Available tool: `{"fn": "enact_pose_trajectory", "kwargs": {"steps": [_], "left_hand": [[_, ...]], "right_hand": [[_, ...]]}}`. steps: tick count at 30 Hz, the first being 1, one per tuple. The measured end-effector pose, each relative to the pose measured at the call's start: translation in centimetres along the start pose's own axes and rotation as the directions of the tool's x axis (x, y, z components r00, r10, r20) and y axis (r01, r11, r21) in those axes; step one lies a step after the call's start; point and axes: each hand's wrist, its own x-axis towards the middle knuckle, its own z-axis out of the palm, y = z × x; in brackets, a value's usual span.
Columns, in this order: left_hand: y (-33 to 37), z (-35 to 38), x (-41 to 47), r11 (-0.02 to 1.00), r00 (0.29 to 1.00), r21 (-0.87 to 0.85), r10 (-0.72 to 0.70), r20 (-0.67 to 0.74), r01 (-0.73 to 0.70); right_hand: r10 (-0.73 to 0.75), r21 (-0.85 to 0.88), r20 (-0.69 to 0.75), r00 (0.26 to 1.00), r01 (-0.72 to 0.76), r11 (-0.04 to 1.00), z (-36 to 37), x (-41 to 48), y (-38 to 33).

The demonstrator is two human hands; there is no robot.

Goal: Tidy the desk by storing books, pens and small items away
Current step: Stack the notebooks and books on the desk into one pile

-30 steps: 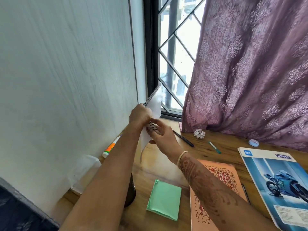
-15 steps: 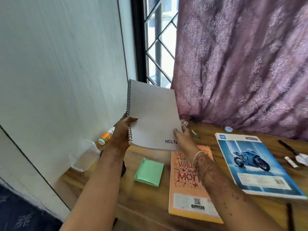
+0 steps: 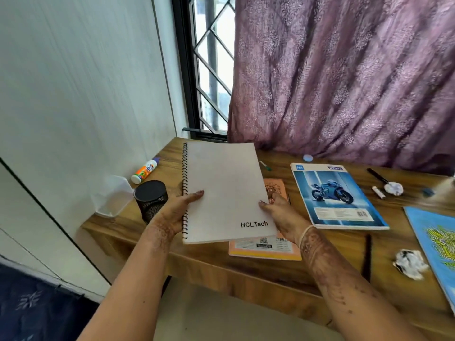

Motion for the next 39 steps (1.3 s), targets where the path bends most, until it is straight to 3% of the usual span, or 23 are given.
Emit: {"fn": "enact_pose_trajectory", "kwargs": {"steps": [3,6,8,17,26,30,32,34,35,36,37,39], "left_hand": [[-1.0,-0.6,-0.7,0.999,0.999,0.009,-0.045,-0.031,0.045],[-2.0,-1.9,-1.2,0.998,0.997,0.017,-0.064,-0.03,0.065],[-2.3,-3.1,-1.4,0.997,0.997,0.015,-0.075,-0.002,0.075],[-1.8,-5.8,-2.4,0.987,0.986,0.02,-0.162,0.031,0.161],[-1.1,-7.2,-3.1,0.979,0.977,0.029,-0.204,0.059,0.203],[-1.2,-7.2,-3.3,0.976,0.974,0.048,-0.214,0.069,0.211],[-1.2,-7.1,-3.3,0.974,0.973,0.053,-0.222,0.067,0.219],[-1.3,-6.8,-3.2,0.97,0.969,0.047,-0.239,0.06,0.237],[-1.2,-6.7,-3.2,0.968,0.967,0.043,-0.249,0.059,0.247],[-1.2,-6.4,-3.2,0.966,0.964,0.041,-0.258,0.06,0.256],[-1.1,-6.3,-3.1,0.964,0.962,0.042,-0.265,0.063,0.263],[-0.9,-6.0,-2.8,0.963,0.96,0.037,-0.27,0.075,0.268]], "right_hand": [[-0.044,-0.209,-0.14,0.989,0.014,0.978,0.0,-0.7,0.7],[-0.26,-0.631,-0.395,0.881,-0.054,0.774,-0.4,-0.7,2.9],[-0.336,-0.755,-0.437,0.834,-0.137,0.642,-0.4,-0.9,4.8],[-0.323,-0.85,-0.488,0.811,-0.357,0.388,2.1,-2.1,7.7],[-0.249,-0.77,-0.604,0.757,-0.474,0.427,2.4,-1.8,7.1],[-0.229,-0.719,-0.65,0.725,-0.489,0.493,2.4,-1.5,5.9],[-0.26,-0.625,-0.686,0.68,-0.367,0.689,2.2,-1.6,5.4],[-0.097,-0.22,-0.77,0.631,-0.119,0.968,1.8,-1.8,4.5],[0.052,0.058,-0.759,0.649,-0.013,0.998,1.5,-1.8,4.0],[0.162,0.266,-0.705,0.691,0.045,0.963,1.2,-1.8,3.7],[0.21,0.365,-0.649,0.731,0.057,0.929,0.9,-1.9,3.3],[0.192,0.394,-0.585,0.788,0.069,0.917,0.8,-1.9,2.0]]}}
